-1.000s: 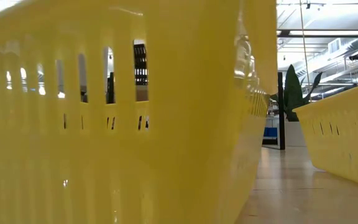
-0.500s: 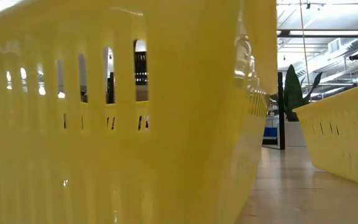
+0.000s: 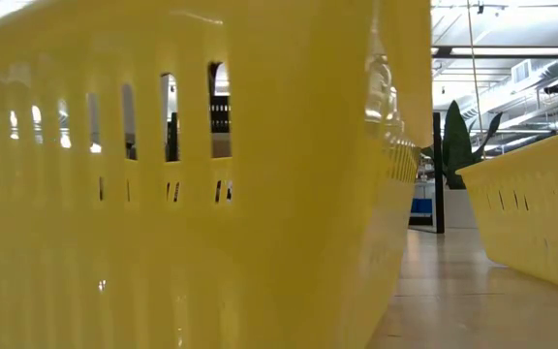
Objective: Stack baskets on shelf by color
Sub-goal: Stack the bottom black basket on top of the black basket on the shelf, then stack the black basket on the top of the black basket on the shelf
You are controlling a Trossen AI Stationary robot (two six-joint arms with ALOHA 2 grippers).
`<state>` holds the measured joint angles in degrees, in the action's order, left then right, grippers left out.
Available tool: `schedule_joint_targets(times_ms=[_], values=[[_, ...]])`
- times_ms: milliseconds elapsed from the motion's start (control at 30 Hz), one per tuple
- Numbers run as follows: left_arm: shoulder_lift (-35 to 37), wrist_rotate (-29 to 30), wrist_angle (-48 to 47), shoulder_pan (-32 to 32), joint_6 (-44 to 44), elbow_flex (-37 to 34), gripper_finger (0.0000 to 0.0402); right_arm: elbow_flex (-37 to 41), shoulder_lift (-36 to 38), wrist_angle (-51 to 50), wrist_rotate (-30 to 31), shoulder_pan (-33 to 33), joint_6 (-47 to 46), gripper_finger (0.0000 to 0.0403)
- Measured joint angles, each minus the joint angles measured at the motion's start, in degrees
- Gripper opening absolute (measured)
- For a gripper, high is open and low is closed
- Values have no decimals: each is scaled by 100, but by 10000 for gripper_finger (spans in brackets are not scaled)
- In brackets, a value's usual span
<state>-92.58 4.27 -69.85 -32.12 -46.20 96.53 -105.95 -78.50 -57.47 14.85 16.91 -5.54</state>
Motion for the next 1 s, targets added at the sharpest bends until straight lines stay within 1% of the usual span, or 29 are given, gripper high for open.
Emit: schedule_joint_targets(times_ms=[133, 233, 300, 400, 467, 533, 633, 800, 933, 1000], values=[[-2, 2, -142, 49, 386, 147, 144, 0, 0, -2, 0, -2, 5, 158], [7, -81, -384, 245, 1029, 485, 156, 0, 0, -3, 0, 0, -18, 158], [11, -215, -648, 430, 1683, 754, 156, 0, 0, -4, 1, 0, -24, 158], [22, -234, -1234, 730, 2444, 1100, 148, 0, 0, -4, 2, -1, -27, 158], [22, -221, -1660, 936, 2777, 1228, 142, 0, 0, -4, 2, 0, -52, 158], [34, -181, -2022, 1180, 2889, 1233, 135, 0, 0, -7, 2, 0, -92, 158], [256, -99, -1939, 1604, 3012, 924, 124, 0, 0, -9, 4, 13, -92, 158], [834, 409, -1657, 2208, 3205, 167, 108, 0, 0, -11, 44, 15, -92, 158], [1547, 330, -896, 2534, 2953, -704, 94, 0, 0, -11, 47, 16, -145, 158], [1879, 305, -607, 2667, 2592, -1198, 85, 0, 0, -9, 46, 15, -186, 158]])
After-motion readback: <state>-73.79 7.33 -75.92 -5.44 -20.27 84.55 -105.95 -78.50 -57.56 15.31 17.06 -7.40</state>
